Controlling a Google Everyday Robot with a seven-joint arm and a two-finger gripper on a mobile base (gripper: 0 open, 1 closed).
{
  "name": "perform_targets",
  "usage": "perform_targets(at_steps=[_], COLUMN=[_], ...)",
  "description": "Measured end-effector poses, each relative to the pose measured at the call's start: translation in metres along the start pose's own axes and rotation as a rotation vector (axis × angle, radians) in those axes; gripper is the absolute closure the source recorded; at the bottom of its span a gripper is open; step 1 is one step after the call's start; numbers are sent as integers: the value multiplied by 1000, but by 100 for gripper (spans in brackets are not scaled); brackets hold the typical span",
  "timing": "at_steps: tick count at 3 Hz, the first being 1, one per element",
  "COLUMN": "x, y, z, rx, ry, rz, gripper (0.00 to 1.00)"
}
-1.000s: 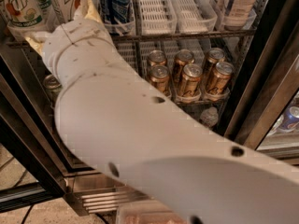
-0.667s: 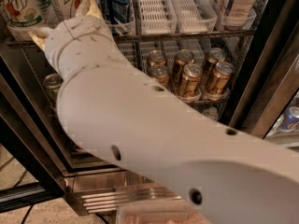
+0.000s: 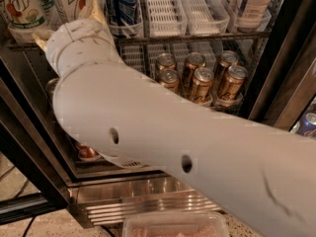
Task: Pick 7up can from top shelf of fridge
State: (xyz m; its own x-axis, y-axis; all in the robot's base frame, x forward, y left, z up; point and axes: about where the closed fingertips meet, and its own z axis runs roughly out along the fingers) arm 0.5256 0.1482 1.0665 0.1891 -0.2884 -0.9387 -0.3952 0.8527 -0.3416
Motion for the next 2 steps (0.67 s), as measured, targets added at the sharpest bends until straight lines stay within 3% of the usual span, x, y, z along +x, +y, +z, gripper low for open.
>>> perform_targets(at_steps=[2], x=[-3], y=[6], z=[21], rx=[28], ry=[-19], rz=[2], gripper=[39])
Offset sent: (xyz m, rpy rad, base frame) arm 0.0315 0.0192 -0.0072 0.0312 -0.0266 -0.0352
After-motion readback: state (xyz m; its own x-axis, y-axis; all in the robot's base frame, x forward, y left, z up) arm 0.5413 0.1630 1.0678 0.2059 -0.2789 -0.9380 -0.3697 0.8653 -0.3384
